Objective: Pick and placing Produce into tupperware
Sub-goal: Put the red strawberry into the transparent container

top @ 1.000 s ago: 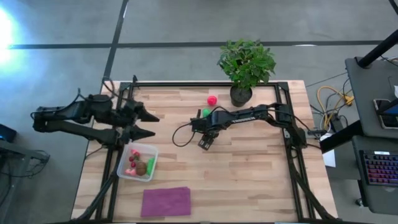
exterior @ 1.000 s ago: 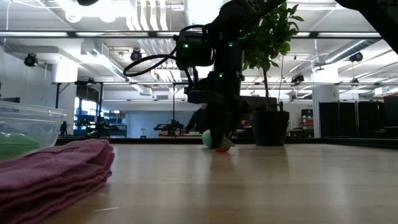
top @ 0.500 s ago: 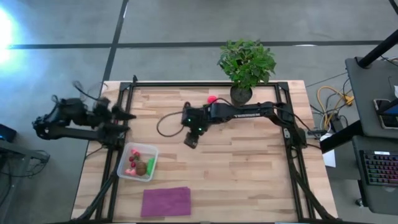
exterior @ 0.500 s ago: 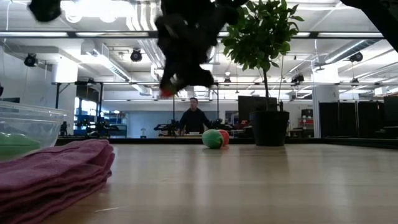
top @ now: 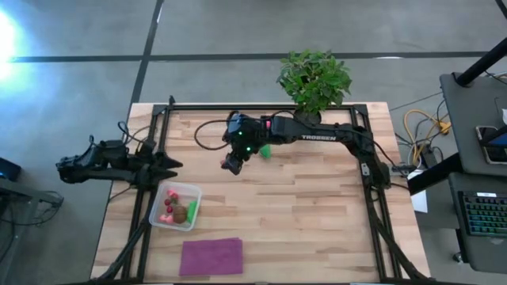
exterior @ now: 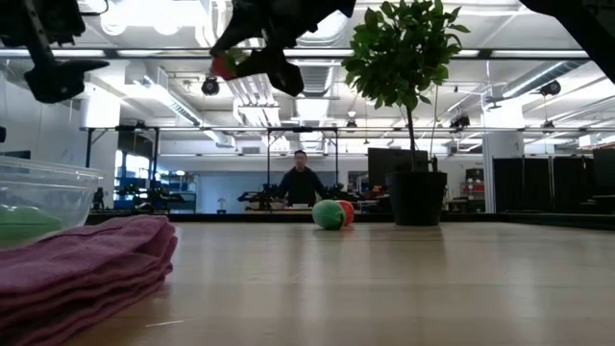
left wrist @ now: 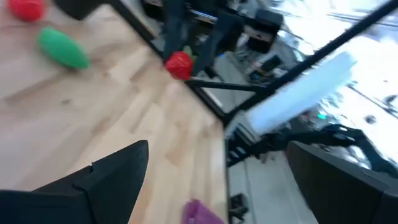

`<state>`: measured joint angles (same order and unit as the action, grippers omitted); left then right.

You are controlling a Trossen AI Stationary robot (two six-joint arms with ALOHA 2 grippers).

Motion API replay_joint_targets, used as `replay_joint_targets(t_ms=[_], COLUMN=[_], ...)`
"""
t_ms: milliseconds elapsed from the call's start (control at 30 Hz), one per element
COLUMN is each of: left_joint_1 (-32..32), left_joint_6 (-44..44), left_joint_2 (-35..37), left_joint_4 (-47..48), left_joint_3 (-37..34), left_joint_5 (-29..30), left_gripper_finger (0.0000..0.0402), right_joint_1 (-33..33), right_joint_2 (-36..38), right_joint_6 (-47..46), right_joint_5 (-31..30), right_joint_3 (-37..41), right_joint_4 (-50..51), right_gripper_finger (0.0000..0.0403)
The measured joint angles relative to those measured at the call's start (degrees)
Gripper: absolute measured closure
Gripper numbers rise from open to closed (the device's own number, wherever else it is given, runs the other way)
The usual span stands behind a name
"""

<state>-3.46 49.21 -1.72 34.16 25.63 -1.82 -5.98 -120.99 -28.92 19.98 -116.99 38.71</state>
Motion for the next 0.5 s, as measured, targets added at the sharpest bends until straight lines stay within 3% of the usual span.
replay_joint_targets(t_ms=[167, 500], left_joint_1=[0.0, 0.0], left_joint_6=[1.47, -7.23], left_joint_2=[-2.32, -4.82], left_joint_4=[-3.35, -24.13], left_joint_3=[-2.11, -2.17], left_joint_5=[-2.4, -2.5], left_gripper_finger=[0.0033, 0.0033], right_joint_1=[0.09, -0.09], right_joint_2=[0.0, -0.51], right_joint_6=[-5.36, -13.57], right_joint_5=[5.1, 9.77], right_joint_3=[0.48, 0.11], right_joint_4=[-7.65, -18.28], right_gripper_finger=[0.0259, 0.0259])
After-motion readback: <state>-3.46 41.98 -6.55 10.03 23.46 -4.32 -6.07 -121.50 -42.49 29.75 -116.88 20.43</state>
